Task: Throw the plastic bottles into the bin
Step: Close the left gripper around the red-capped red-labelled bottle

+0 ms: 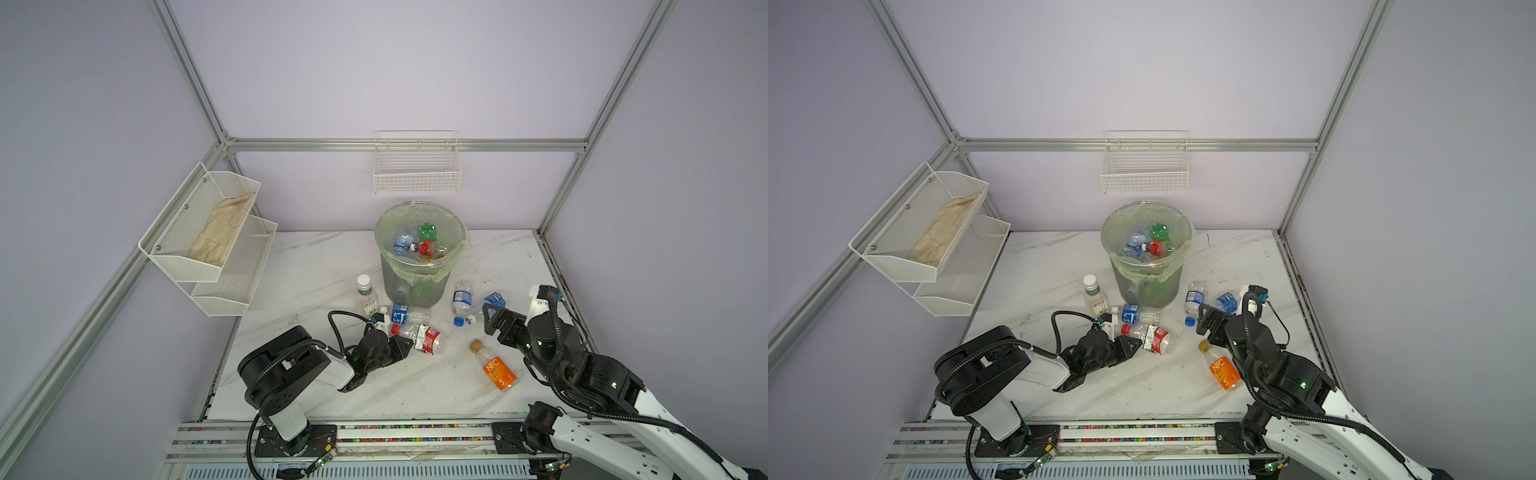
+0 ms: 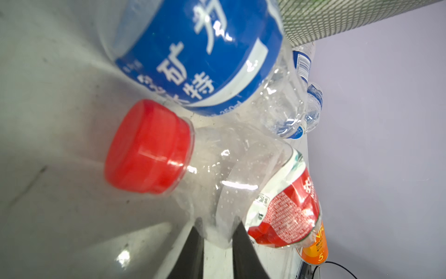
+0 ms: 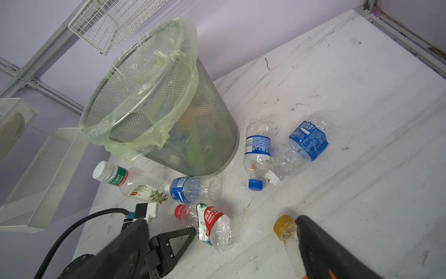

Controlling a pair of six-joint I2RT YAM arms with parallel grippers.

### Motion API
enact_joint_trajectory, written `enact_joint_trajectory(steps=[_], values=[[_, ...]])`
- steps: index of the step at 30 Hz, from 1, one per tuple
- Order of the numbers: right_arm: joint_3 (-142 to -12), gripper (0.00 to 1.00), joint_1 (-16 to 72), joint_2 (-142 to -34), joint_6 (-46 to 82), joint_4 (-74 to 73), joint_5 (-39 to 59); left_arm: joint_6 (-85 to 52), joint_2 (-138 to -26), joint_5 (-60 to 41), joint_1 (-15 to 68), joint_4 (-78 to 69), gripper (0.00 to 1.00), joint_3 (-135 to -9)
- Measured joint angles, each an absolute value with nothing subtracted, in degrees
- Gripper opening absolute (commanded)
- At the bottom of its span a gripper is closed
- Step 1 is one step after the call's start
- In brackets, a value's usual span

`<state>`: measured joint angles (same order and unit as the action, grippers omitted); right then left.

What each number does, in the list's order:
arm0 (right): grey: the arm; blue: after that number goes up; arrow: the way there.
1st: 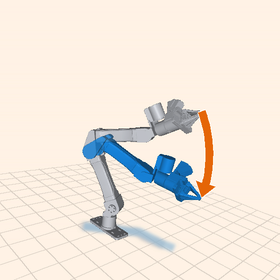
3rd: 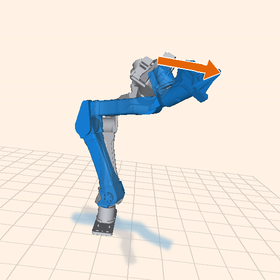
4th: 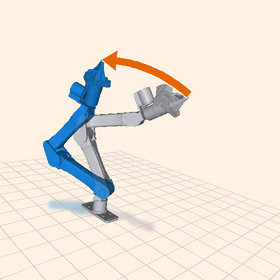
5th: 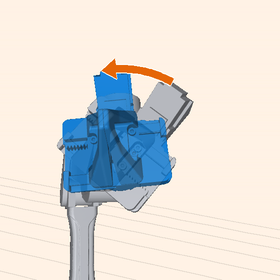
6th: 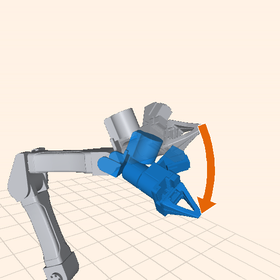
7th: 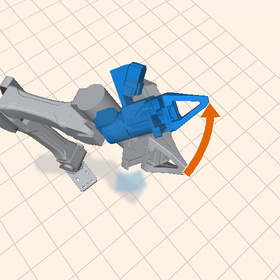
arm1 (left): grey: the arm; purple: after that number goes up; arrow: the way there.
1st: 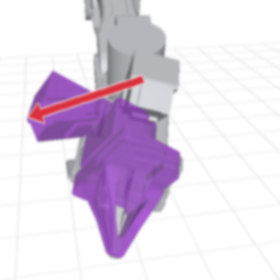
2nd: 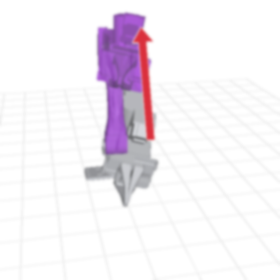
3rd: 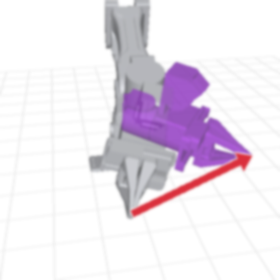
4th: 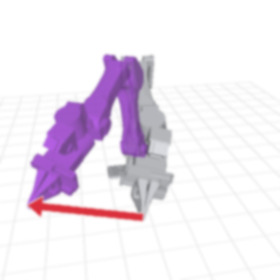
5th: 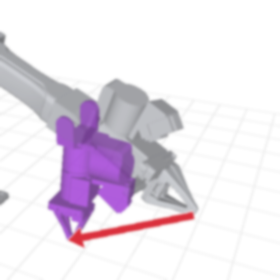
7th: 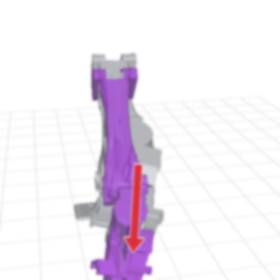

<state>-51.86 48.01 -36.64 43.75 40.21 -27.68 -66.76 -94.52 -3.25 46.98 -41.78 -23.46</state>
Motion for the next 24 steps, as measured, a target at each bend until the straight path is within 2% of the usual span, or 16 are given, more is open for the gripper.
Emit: enact_joint_trajectory(steps=[5,14,24], values=[[-51.86,0.97,48.01,-36.58,43.97,40.42,-27.68,-65.3,-86.41,-1.23,46.96,-34.37,0.14,-23.46],[-51.83,0.97,48.01,-37.58,44.29,40.64,-27.57,-60.88,-65.1,3.7,46.94,-19.18,0.11,-23.46],[-51.51,0.97,48.01,-38.81,44.34,40.49,-26.72,-57.14,-50.19,8.27,47.7,-3.79,0.08,-23.46]])
